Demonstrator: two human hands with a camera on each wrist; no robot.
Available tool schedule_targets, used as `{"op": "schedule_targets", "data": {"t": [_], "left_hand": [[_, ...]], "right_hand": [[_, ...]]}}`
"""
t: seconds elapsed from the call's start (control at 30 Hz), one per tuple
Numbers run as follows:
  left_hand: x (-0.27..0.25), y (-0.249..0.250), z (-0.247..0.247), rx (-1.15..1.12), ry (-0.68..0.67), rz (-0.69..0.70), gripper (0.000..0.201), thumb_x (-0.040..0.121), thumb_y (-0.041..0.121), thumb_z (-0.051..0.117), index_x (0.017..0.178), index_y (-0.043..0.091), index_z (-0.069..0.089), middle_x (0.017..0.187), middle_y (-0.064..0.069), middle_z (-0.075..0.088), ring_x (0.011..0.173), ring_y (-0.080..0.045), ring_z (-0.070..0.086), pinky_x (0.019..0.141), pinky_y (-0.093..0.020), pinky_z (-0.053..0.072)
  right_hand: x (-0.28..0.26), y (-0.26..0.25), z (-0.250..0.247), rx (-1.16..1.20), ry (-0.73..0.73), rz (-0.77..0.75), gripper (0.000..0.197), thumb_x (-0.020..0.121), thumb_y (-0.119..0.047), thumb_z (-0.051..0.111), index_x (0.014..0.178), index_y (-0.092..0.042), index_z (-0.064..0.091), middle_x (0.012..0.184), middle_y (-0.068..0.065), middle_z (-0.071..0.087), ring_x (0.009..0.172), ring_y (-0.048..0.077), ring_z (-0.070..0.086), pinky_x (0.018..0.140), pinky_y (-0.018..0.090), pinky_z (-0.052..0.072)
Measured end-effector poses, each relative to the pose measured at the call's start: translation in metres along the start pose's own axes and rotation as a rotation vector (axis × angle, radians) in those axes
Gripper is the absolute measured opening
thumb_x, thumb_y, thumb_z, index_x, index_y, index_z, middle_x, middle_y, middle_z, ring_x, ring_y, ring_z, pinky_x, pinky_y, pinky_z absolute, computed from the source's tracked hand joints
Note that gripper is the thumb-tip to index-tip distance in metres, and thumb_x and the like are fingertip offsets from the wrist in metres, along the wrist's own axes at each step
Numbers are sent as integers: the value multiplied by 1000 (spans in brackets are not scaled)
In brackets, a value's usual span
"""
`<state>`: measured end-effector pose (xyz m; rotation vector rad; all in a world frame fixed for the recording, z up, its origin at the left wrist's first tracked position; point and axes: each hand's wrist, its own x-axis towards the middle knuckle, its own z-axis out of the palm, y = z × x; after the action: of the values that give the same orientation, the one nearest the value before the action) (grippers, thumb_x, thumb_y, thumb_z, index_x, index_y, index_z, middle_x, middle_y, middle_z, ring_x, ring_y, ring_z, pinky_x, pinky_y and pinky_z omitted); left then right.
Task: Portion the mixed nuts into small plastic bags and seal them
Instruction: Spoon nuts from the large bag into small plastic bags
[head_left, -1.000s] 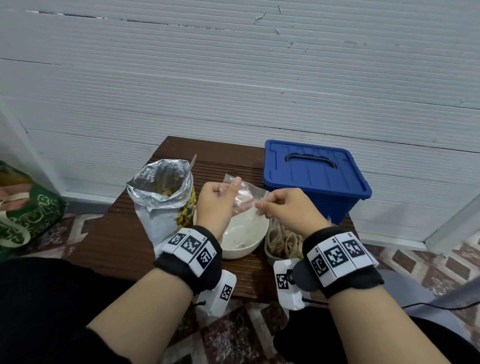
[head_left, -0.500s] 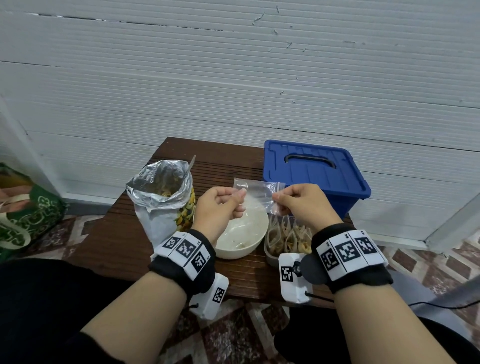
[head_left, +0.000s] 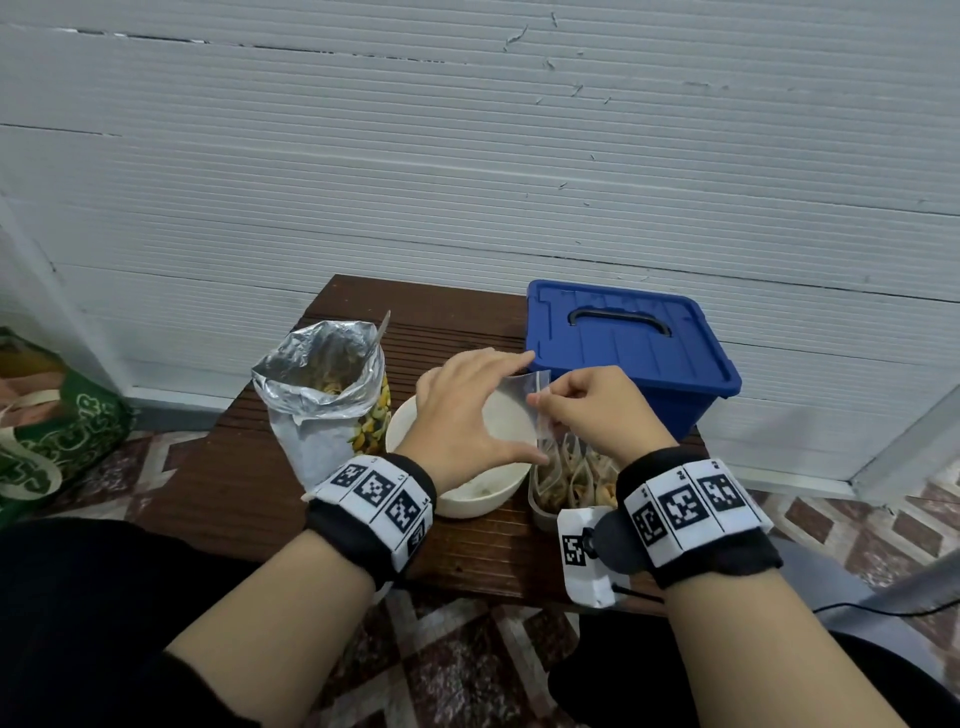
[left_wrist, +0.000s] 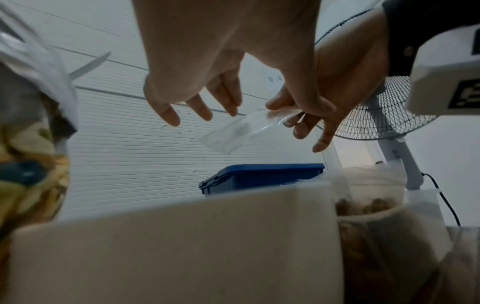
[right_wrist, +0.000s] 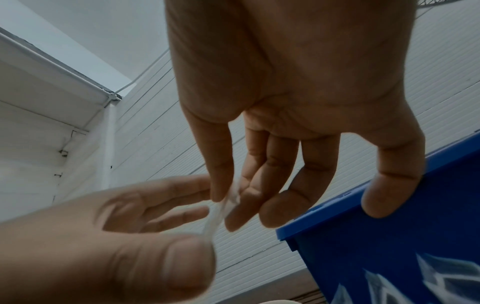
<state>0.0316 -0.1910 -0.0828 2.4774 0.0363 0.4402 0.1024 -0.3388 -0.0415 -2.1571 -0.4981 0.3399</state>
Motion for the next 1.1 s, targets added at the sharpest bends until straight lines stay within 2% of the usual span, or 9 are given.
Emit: {"op": "schedule_targets", "data": {"t": [0.1, 0.13, 0.23, 0.33, 0.47, 0.6, 0.77, 0.97, 1.1], "left_hand": [[2, 3, -2, -3, 69, 5, 75, 62, 56, 80, 130, 43, 51, 113, 38, 36, 122, 6, 29, 95, -2, -1], [2, 3, -3, -12, 88, 4, 71, 62, 54, 81, 126, 43, 53, 112, 36, 39, 120, 6, 31, 93, 0, 0], [1, -1, -3, -44, 112, -8, 62, 61, 59, 79, 117, 47, 56, 111, 34, 46, 120, 5, 37, 105, -24, 16], [0, -3, -7, -90, 111, -33, 55, 61, 63, 77, 111, 49, 58, 108, 36, 50, 116, 7, 39, 107, -44, 28], [1, -4, -9, -139, 122, -33, 53, 55, 75, 70, 103, 56, 56, 105, 37, 54, 114, 8, 44, 105, -47, 33], [2, -4, -9, -170, 129, -26, 36, 62, 63, 77, 92, 60, 57, 101, 35, 60, 111, 8, 49, 104, -47, 35], [5, -9, -8, -234, 147, -42, 33, 62, 64, 73, 92, 54, 65, 100, 30, 65, 108, 5, 54, 100, -45, 40], [1, -6, -24, -310, 174, -44, 42, 65, 39, 85, 104, 36, 70, 104, 17, 68, 103, 4, 57, 93, -20, 45], [-1, -8, -48, -291, 226, -56, 48, 66, 36, 85, 111, 29, 69, 106, 18, 65, 100, 14, 54, 84, -1, 37]], "right_hand": [[0, -2, 0, 24, -32, -13, 20, 86, -25, 68, 75, -8, 72, 60, -2, 64, 61, 11, 57, 66, 27, 48], [-1, -2, -1, 39, -39, -14, 21, 86, -27, 68, 76, -9, 73, 61, -1, 65, 61, 10, 58, 64, 24, 49], [-2, -5, -3, 79, -55, 31, 31, 90, -41, 61, 82, -13, 72, 62, -4, 68, 58, 4, 60, 50, 14, 40], [-2, -7, -6, 139, -60, 88, 35, 93, -47, 53, 90, -17, 72, 75, 0, 73, 67, 7, 66, 58, 21, 39], [-4, -7, -8, 132, -72, 58, 23, 90, -36, 62, 87, -16, 73, 78, -3, 73, 66, 1, 63, 57, 18, 39], [-3, -4, -5, 78, 15, -2, 19, 87, -29, 68, 72, -17, 70, 61, -9, 65, 51, -8, 55, 43, 7, 35], [-2, -4, -4, 71, 27, -11, 20, 89, -27, 65, 74, -15, 71, 69, -5, 69, 61, 0, 58, 55, 16, 39], [5, -13, -1, 159, 76, -27, 25, 94, -29, 57, 81, -15, 72, 73, 2, 72, 65, 7, 61, 68, 21, 48], [9, -26, 9, 178, 112, -79, 27, 97, -28, 52, 80, -18, 70, 73, 3, 71, 64, 6, 59, 64, 17, 44]]}}
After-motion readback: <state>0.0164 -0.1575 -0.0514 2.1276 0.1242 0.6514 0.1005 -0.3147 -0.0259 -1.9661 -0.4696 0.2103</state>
